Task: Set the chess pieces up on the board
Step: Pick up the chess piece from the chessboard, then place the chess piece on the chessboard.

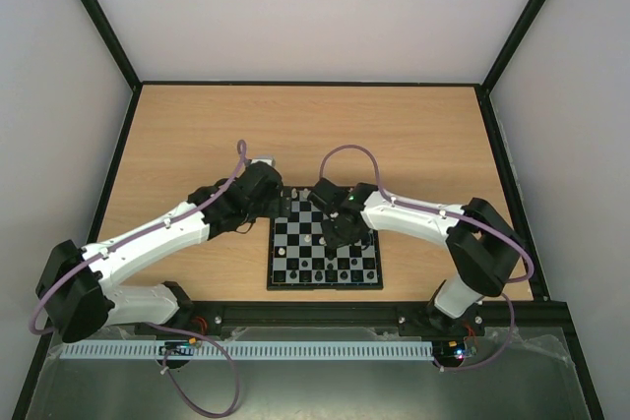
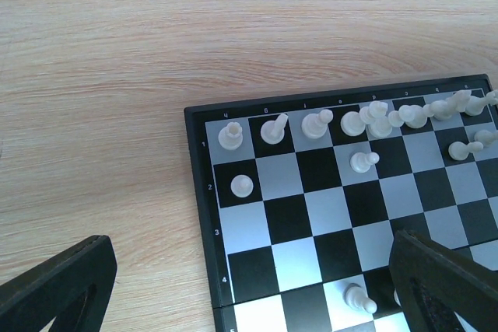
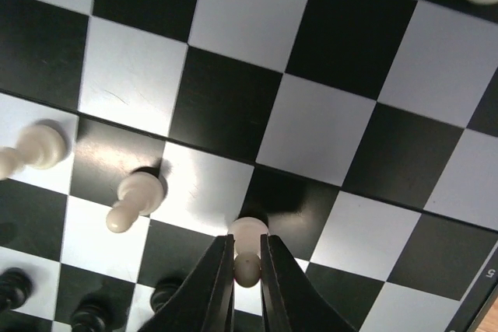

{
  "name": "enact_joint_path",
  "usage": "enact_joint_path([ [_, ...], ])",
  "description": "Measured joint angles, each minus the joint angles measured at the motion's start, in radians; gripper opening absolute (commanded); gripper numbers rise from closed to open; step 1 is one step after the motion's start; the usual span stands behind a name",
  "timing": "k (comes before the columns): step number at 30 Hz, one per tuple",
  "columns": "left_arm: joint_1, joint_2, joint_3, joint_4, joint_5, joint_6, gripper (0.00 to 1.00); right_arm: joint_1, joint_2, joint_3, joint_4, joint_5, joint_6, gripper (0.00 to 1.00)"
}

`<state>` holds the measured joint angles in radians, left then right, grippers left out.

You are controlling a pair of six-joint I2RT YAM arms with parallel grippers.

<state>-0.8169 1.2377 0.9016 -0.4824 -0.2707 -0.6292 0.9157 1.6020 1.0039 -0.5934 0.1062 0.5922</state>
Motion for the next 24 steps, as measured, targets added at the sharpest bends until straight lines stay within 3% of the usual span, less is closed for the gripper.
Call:
enact_joint_path([
  [11,0.025,0.011,0.0,0.006,0.003,0.016,0.99,-0.061,0.024,0.103,-0.014,0.026,-0.028,0.1],
  [24,0.043,0.012,0.0,0.024,0.014,0.026,0.99,-0.134,0.163,0.225,-0.031,0.071,-0.077,0.1],
])
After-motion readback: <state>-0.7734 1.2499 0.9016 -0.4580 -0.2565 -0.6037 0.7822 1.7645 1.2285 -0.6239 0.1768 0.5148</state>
